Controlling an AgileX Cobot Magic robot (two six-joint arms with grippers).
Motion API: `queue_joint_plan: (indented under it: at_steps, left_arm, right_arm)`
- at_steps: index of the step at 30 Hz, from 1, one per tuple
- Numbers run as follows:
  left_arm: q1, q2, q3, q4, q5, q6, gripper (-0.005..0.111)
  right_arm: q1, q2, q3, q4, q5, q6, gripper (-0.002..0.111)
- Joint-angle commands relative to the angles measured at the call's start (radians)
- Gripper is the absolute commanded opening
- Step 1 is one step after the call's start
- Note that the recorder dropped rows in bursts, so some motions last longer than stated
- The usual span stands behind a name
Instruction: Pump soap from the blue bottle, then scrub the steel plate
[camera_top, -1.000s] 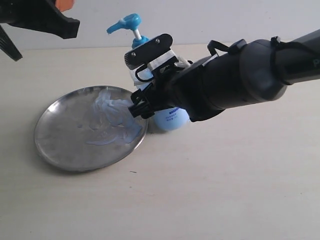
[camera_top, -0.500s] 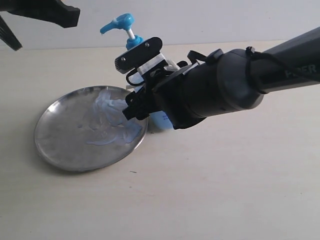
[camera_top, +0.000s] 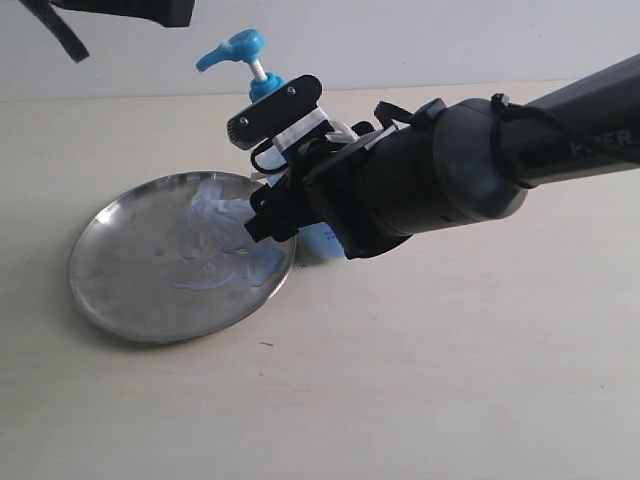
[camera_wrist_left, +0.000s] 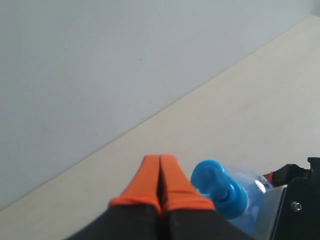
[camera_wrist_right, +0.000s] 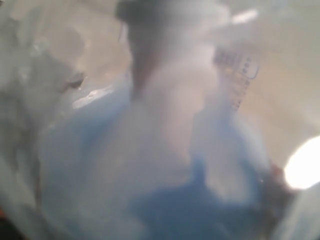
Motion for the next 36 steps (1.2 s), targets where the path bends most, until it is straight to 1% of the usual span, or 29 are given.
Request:
queue_joint_plan:
  at_steps: [1,4,6,10,17,21,26,28,36]
  left_arm:
    - [-0.008,0.021,-0.065,-0.092,0.067,0.032,0.000]
    - [-0.008,0.028,-0.096,-0.175,0.110,0.130,0.000]
    - [-0.005,0.032,-0.096,-0.251,0.110,0.222,0.000]
    - [-0.005,0.062,-0.096,-0.329,0.112,0.320,0.000]
    - [0.005,0.130,-0.096,-0.331,0.087,0.384,0.000]
    - [0.033,0.131,-0.096,-0.333,0.077,0.432,0.000]
    - [0.033,0.131,-0.096,-0.360,0.075,0.500,0.000]
    - [0.033,0.143,-0.096,-0.381,0.081,0.502,0.000]
    - [0.033,0.167,-0.096,-0.381,0.097,0.502,0.000]
  right_arm:
    - [0.001,0.021,0.007,0.043,0.044,-0.032,0.000]
    - [0.001,0.021,0.007,0.043,0.057,-0.032,0.000]
    - [0.001,0.021,0.007,0.043,0.065,-0.032,0.000]
    - [0.001,0.021,0.007,0.047,0.078,-0.032,0.000]
    - [0.001,0.021,0.007,0.046,0.077,-0.042,0.000]
    - [0.001,0.021,0.007,0.046,0.077,-0.042,0.000]
    - [0.001,0.021,0.007,0.044,0.077,-0.058,0.000]
    - [0.001,0.021,0.007,0.044,0.077,-0.058,0.000]
    - [0.001,0.021,0.007,0.044,0.077,-0.058,0.000]
